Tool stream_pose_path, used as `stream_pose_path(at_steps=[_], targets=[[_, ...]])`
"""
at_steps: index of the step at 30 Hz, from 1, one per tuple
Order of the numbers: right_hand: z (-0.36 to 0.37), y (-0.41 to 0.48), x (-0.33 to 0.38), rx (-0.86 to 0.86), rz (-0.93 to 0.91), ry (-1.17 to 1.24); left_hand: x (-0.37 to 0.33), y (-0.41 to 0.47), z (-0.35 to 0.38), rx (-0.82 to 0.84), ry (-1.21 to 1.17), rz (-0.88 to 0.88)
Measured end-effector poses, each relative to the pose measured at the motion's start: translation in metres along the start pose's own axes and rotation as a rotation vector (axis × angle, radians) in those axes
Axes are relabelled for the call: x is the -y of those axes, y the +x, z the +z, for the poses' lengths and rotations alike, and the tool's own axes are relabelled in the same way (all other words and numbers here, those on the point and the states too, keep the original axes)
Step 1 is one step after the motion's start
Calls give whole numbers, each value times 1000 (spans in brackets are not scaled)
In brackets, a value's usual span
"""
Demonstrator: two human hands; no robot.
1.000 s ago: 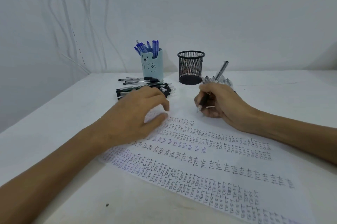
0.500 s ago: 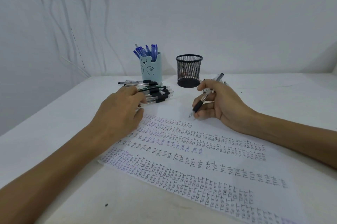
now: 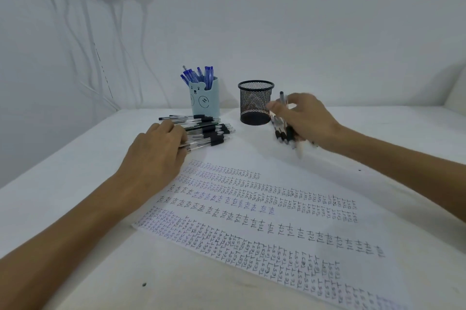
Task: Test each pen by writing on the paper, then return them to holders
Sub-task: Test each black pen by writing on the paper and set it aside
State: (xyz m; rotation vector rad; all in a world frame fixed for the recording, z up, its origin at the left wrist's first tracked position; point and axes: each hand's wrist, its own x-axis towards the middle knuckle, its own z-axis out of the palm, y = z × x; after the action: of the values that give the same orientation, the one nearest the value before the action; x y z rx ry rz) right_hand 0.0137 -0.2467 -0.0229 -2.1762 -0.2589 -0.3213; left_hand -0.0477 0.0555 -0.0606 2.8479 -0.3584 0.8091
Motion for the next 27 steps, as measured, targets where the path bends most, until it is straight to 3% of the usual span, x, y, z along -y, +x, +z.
stream_pose_path(at_steps=[4, 8, 19, 23, 27], targets=[[-17, 41, -18, -49, 23, -375, -2, -1, 0, 3, -46, 12], [-24, 65, -35, -50, 78, -592, -4, 1, -1, -26, -75, 25], [-13, 65, -48, -65, 75, -811, -8, 1, 0, -61, -123, 81], [-7, 51, -37, -126, -36, -879, -8, 3, 1, -88, -190, 100], [7, 33, -16, -174, -261, -729, -11, 4, -1, -97, -251, 120]])
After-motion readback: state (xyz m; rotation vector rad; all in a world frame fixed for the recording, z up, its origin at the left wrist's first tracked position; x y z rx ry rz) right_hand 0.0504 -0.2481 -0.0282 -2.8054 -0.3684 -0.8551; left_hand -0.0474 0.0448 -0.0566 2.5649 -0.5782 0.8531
